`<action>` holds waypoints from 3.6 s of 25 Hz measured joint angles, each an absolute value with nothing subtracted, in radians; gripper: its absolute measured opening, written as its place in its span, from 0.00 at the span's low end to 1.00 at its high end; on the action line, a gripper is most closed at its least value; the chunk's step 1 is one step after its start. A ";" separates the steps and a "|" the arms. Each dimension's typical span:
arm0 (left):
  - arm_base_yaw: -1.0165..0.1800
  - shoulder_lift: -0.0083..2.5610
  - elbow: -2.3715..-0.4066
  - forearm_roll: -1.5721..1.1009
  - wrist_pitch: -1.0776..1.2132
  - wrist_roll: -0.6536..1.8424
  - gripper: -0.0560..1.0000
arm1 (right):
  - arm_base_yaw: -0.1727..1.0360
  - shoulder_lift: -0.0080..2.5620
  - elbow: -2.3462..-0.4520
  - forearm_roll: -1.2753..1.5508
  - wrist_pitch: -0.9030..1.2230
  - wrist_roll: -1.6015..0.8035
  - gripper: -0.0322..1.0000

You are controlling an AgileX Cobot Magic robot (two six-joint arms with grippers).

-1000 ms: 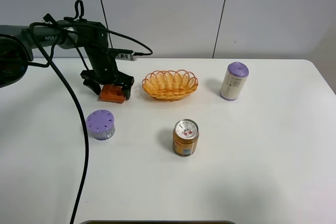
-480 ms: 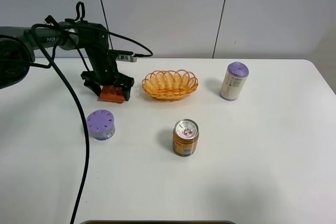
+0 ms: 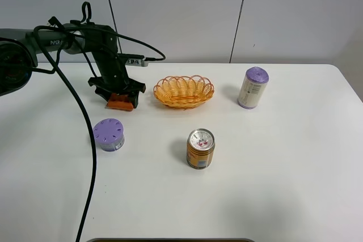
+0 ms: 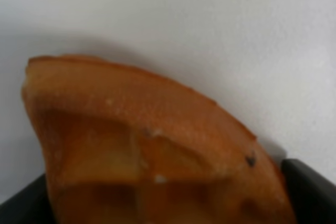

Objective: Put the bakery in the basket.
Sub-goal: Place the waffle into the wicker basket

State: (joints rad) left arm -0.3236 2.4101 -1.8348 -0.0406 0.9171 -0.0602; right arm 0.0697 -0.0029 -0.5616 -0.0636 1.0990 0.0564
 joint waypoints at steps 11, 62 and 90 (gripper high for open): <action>-0.324 2.410 -1.835 -0.044 0.917 -0.060 0.74 | 0.070 -0.003 -0.562 -0.064 1.099 0.056 0.92; -0.540 2.230 -1.916 -0.058 0.779 -0.145 0.74 | 0.070 -0.003 -0.562 -0.064 1.099 0.056 0.92; -0.566 2.355 -1.916 -0.159 0.673 -0.153 0.74 | 0.070 -0.003 -0.562 -0.063 1.099 0.056 0.92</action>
State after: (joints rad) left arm -0.5665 2.3555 -1.9159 -0.1595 0.6734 -0.1534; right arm 0.0697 -0.0029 -0.5616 -0.0625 1.0990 0.0564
